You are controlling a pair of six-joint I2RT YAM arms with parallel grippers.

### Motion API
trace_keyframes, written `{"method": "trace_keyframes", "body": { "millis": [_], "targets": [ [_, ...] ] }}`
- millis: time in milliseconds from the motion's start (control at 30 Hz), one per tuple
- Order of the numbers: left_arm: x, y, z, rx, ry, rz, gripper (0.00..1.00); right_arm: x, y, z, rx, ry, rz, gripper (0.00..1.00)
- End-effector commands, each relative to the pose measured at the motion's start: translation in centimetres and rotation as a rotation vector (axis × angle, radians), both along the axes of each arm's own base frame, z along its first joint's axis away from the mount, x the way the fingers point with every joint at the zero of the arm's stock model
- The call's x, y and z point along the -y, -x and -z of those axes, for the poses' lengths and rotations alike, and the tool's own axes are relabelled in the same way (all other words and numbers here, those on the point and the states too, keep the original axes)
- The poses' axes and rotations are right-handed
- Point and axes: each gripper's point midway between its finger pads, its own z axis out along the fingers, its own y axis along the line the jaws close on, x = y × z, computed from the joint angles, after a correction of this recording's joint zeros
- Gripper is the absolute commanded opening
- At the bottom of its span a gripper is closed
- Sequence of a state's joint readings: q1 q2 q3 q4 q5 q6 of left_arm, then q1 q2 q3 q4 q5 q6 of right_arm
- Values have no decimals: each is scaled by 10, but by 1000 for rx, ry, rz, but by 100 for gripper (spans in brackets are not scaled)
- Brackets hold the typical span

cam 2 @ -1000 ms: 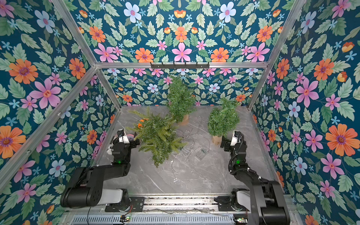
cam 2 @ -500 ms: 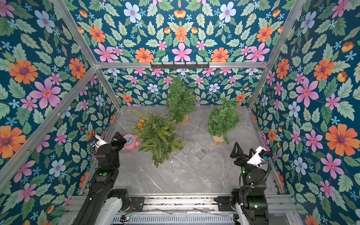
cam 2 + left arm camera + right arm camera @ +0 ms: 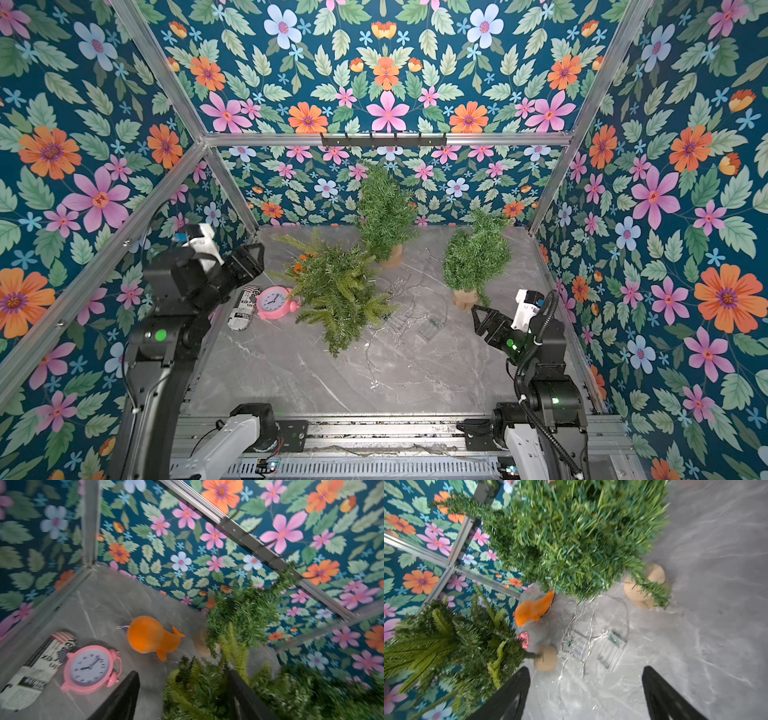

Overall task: Wrap string light around the christmas tree
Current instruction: Pick up the Christmas tree at the center of the board.

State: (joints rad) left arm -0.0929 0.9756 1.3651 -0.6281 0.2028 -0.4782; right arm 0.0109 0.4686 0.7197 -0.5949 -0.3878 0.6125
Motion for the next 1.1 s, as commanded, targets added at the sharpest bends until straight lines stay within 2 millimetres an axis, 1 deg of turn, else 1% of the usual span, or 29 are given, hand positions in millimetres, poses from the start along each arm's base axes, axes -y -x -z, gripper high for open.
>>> {"method": "trace_keyframes", "body": {
  "millis": [0,67,133,200,233,300,333,433,500,533,567,633,767,833,900,1000,1067],
  "targets": [
    [38,4,-4,-70,-113,181,66,-17,2,6,-25,20,-93,85],
    [66,-2,-9,-99,-220,217,67,-24,1,20,-53,80,-115,85],
    [103,-5,-12,-136,-323,290,68,-32,0,34,-83,152,-136,85],
    [124,-7,-10,-180,-391,321,65,-36,-2,43,-97,222,-140,85],
    [127,-9,-8,-195,-431,305,65,-36,-2,46,-99,252,-132,85],
    [127,-9,-5,-212,-491,270,64,-40,-1,52,-102,265,-136,85],
    [125,-8,-2,-224,-512,255,65,-41,-1,55,-110,257,-140,85],
    [120,-1,6,-265,-536,239,66,-43,2,65,-142,246,-148,85],
    [116,6,9,-286,-556,227,60,-44,5,71,-162,242,-153,85],
    [116,10,10,-292,-559,229,60,-44,6,73,-171,242,-158,85],
    [117,13,13,-298,-558,235,60,-45,7,75,-175,241,-161,85],
    [127,17,22,-309,-545,282,58,-45,8,79,-182,243,-165,85],
    [135,13,37,-347,-576,301,47,-45,7,83,-187,241,-164,85],
    [136,10,40,-353,-592,289,46,-46,7,83,-189,236,-165,84],
    [132,7,41,-349,-609,261,44,-47,7,83,-190,232,-165,84],
    [128,4,33,-316,-607,228,37,-49,7,83,-188,225,-171,84],
    [131,4,27,-294,-585,240,27,-51,7,84,-189,218,-181,83]
  ]
}}
